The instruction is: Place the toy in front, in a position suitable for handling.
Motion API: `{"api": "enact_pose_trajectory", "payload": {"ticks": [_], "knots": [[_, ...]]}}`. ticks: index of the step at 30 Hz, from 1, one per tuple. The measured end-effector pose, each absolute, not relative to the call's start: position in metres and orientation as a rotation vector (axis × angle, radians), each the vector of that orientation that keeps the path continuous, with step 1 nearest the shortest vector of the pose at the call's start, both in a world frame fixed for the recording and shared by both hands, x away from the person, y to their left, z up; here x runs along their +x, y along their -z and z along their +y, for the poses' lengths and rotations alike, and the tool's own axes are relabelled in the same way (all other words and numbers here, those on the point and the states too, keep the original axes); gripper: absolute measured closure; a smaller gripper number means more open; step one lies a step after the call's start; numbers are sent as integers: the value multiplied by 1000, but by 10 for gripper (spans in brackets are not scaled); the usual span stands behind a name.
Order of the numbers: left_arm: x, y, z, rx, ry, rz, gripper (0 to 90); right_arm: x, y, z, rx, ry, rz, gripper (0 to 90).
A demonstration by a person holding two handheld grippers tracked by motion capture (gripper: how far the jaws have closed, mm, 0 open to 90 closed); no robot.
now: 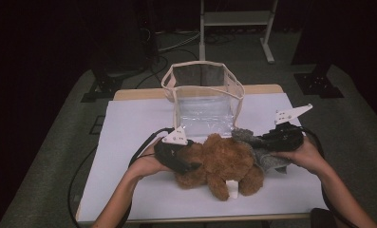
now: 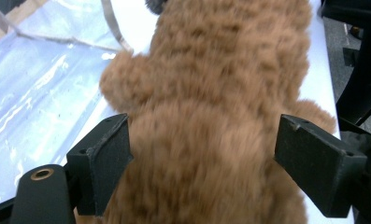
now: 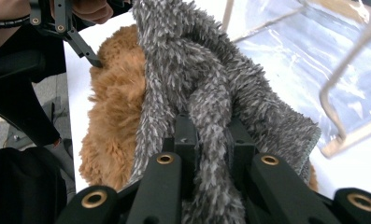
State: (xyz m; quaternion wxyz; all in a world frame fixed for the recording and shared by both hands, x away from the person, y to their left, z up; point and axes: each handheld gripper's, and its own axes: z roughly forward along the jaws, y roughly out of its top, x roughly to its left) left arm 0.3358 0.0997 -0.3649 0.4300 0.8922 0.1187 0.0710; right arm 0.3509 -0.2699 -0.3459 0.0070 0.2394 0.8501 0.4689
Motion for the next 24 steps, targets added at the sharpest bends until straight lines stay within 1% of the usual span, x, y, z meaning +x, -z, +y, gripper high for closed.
{"api": "enact_pose_trajectory", "payload": {"ticks": [6, 13, 16, 20, 24], "knots": [[333, 361, 107, 2197, -202, 287, 169, 342, 357, -300, 831, -1400, 2632, 783], [327, 355, 121, 2159, -230, 310, 162, 320, 384, -363, 1045, -1296, 2559, 779], [327, 355, 126, 2159, -240, 310, 161, 309, 389, -386, 1118, -1273, 2511, 779], [327, 355, 131, 2148, -245, 325, 152, 297, 387, -403, 1151, -1259, 2464, 776], [327, 354, 134, 2135, -251, 328, 151, 293, 383, -404, 1138, -1262, 2438, 772]]}}
